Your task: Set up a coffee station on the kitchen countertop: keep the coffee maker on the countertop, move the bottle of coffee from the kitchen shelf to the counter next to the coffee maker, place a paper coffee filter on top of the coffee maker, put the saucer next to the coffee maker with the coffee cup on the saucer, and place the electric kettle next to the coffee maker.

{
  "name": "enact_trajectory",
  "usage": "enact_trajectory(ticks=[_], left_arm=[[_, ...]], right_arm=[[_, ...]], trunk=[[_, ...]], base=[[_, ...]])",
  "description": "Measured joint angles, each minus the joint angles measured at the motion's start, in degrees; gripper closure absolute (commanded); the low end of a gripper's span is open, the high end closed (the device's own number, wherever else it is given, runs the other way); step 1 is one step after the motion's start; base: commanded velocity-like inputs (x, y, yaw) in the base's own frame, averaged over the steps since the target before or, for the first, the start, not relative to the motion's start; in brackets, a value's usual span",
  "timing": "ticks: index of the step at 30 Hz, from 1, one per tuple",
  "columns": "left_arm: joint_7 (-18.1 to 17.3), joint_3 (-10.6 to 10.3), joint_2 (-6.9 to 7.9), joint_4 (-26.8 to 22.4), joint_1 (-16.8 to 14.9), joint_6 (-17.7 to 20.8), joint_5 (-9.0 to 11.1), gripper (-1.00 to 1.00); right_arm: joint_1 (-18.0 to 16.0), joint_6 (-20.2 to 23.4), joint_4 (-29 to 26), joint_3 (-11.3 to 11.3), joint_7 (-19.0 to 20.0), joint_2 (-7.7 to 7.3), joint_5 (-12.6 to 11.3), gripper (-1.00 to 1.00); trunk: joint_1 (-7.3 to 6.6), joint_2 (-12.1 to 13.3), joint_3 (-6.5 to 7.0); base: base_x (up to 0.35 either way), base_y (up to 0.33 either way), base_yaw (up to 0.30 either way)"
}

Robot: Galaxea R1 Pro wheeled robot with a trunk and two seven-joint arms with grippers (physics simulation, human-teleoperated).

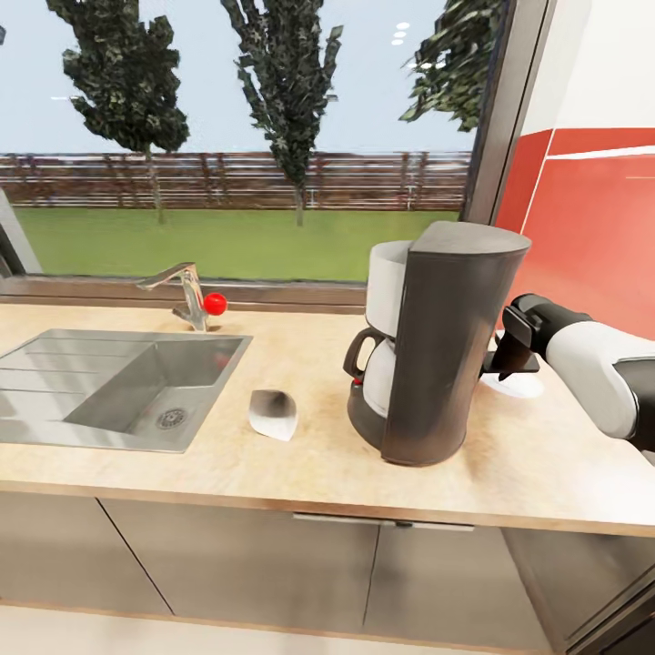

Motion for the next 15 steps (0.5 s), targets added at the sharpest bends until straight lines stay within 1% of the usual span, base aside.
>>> enact_trajectory(ticks=[15], left_arm=[[0.00,-0.03,0.00,0.00,0.00,0.10,0.04,-1.00]], right_arm=[[0.07,0.07,0.00,0.00,0.00,0.00,-0.01,1.00]], trunk=[[3.30,-6.02,-2.69]], base=[[0.000,0.000,0.000]])
